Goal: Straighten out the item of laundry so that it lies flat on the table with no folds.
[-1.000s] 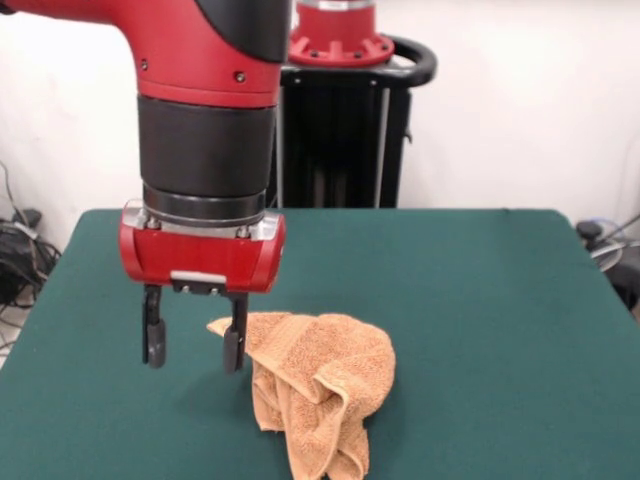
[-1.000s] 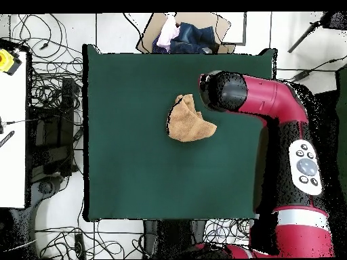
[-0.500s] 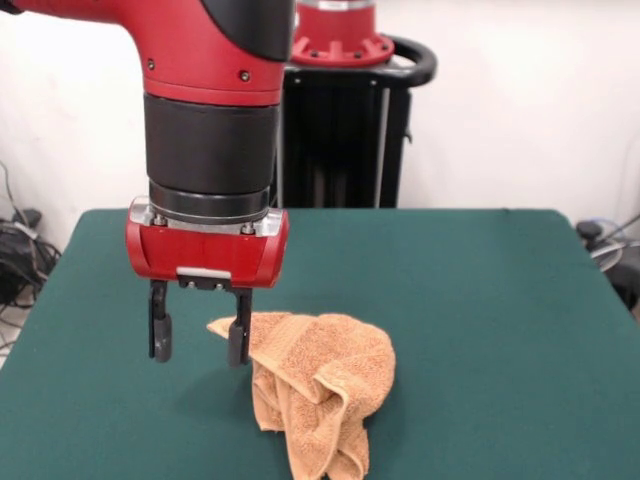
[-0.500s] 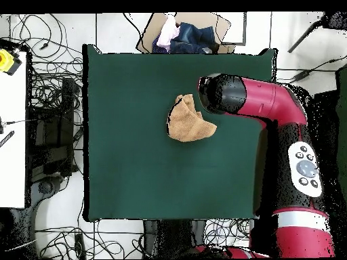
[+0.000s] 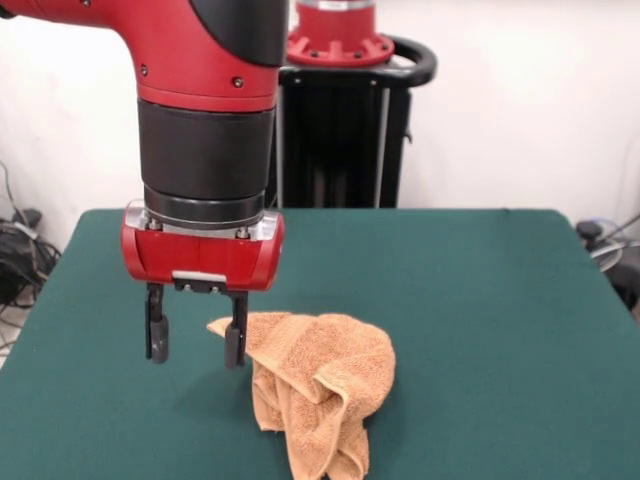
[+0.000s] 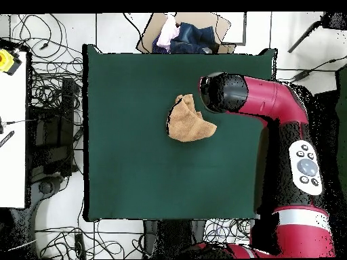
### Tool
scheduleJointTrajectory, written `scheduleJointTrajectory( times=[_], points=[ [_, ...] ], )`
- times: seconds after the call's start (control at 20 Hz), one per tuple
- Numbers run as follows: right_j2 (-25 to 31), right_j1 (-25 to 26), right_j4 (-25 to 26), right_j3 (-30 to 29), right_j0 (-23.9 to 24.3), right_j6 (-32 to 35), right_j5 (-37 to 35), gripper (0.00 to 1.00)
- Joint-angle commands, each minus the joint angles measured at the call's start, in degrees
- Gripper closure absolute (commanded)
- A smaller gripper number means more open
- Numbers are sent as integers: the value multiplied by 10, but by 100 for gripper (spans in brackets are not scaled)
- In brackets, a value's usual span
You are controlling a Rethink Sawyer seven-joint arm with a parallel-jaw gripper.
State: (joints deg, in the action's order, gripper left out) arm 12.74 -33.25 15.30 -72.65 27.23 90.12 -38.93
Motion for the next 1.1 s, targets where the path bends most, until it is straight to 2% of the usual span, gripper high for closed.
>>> scheduleJointTrajectory(
  times=[0.05,0.3,0.6,1.1],
  points=[
    [27,8,-2,-38,2,2,-29,0],
    [18,-17,6,-77,-3,24,16,0],
    [5,-37,7,-104,-14,50,27,0],
    [7,-37,7,-100,-15,46,21,0]
  ],
)
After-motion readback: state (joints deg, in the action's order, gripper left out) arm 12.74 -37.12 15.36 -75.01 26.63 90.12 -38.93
